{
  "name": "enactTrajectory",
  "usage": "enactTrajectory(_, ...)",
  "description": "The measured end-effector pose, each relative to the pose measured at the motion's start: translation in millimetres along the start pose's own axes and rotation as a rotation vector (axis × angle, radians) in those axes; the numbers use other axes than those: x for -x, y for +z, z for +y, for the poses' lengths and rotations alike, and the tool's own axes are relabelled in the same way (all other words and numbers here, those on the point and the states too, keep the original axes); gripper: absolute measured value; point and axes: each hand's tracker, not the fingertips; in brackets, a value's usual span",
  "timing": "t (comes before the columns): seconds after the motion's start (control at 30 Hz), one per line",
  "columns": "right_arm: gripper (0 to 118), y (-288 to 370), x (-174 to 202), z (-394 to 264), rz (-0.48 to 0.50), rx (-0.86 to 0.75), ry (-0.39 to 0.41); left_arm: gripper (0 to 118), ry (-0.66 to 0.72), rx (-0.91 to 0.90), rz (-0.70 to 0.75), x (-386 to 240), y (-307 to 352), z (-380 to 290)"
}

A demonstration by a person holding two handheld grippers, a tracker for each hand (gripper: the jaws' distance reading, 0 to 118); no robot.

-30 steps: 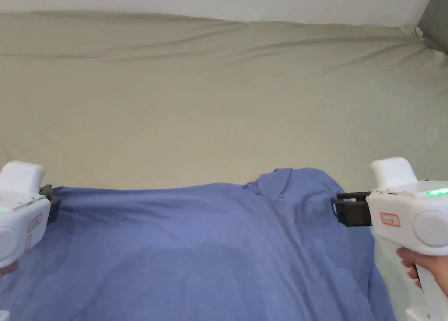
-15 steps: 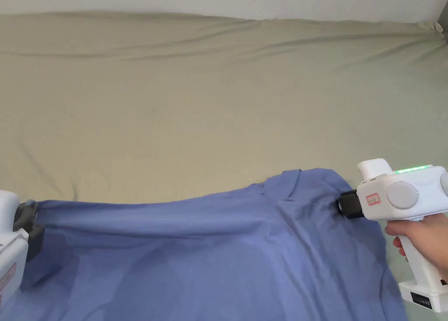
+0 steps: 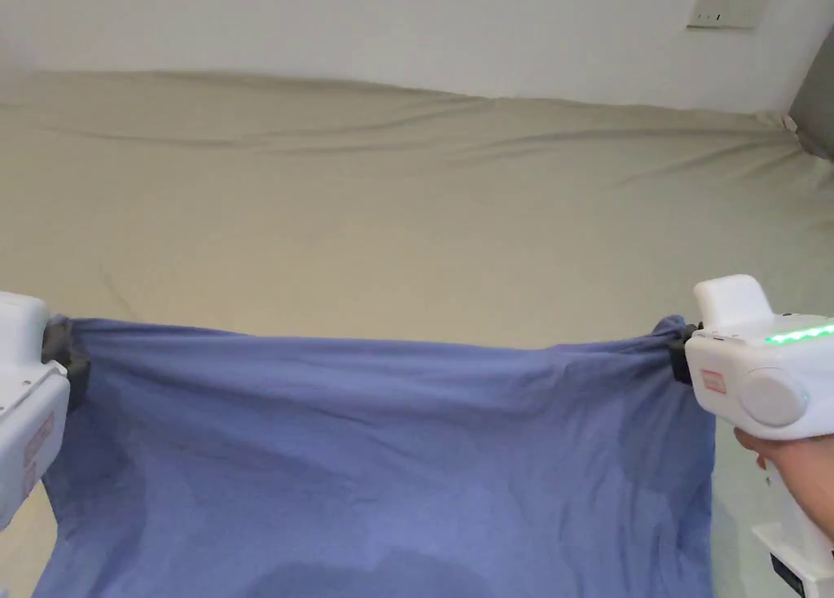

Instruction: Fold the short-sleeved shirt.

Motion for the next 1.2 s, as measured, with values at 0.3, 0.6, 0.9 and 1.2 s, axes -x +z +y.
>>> enactTrajectory(0.3,2,197,-17,13,-0.11,-0.38,-0.05,0,0.077,-0.26,0.095,43,115,59)
enactTrajectory(0.6,2,326,-22,30,-0.197,-0.612,-0.034,0,0.112,-0.459,0.127,85,209,100)
enactTrajectory(0.9,2,383,-22,77,-0.291,-0.723,0.033,0,0.151,-0.585,0.165,117,257,144)
enactTrajectory(1.2,2,366,-38,144,-0.27,-0.748,-0.019,0,0.114,-0.563,0.202,129,233,211)
